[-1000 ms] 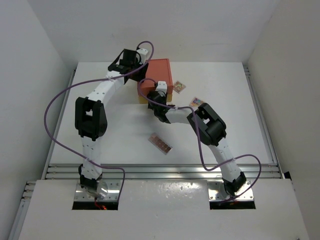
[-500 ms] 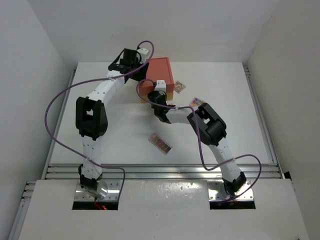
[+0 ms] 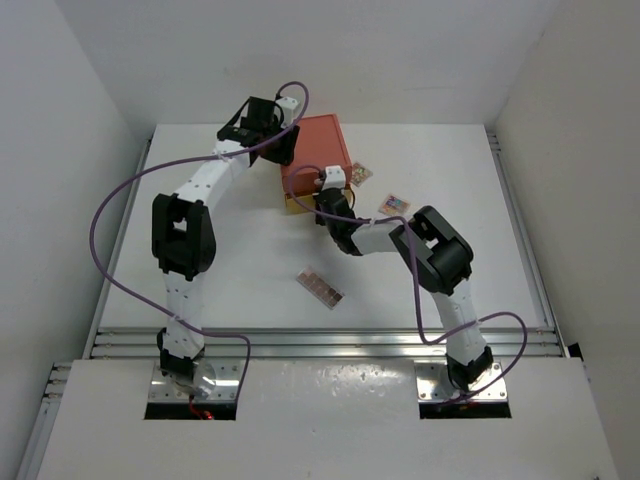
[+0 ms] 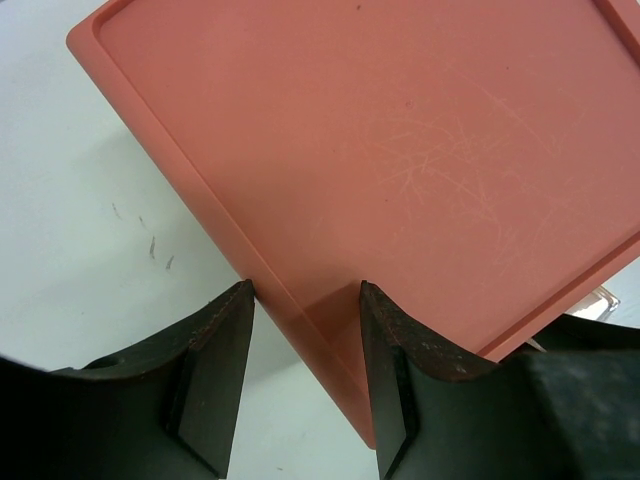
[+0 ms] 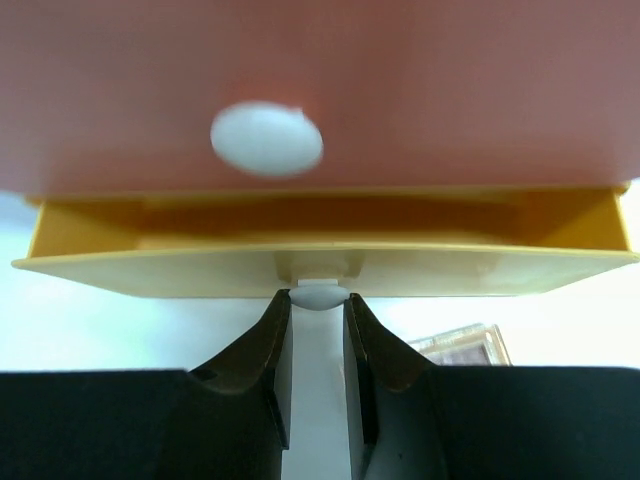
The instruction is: Organize the makeup
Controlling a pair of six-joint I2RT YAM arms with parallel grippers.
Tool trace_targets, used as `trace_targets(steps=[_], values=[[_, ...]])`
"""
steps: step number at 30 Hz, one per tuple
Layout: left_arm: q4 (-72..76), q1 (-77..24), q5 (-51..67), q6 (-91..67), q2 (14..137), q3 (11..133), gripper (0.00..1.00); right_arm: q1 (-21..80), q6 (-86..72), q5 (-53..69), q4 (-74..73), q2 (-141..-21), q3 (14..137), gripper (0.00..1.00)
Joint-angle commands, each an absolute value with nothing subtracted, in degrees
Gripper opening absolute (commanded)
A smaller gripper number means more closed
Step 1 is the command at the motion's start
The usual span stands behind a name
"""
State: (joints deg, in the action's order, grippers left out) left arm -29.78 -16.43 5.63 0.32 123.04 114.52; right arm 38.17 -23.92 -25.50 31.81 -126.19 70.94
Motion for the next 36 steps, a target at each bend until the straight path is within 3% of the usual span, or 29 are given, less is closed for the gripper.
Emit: trace_targets(steps=[1, 25, 26, 27, 36], values=[[-33.8, -16.5, 5.7, 0.4, 125.2, 115.5, 0.51, 37.4, -24.0, -18.2, 38.1, -120.5, 68.4, 0.0], [-34.3, -16.0, 4.7, 0.4, 126.2, 116.5, 0.51, 41.5, -24.4, -14.3, 36.6, -108.7, 48.8, 0.0], [-34.3, -16.0, 4.7, 0.4, 126.2, 116.5, 0.51, 41.4, -23.5, -14.5, 36.4, -108.5, 49.6, 0.15], [-34.3, -16.0, 4.7, 0.4, 126.2, 116.5, 0.51, 41.4, -20.9, -14.5, 35.0, -108.0, 50.1, 0.21], [-34.8, -16.0, 4.7, 0.9, 126.2, 117.1, 0.51, 38.9, -18.7, -17.8, 25.2, -106.4, 60.3, 0.48]])
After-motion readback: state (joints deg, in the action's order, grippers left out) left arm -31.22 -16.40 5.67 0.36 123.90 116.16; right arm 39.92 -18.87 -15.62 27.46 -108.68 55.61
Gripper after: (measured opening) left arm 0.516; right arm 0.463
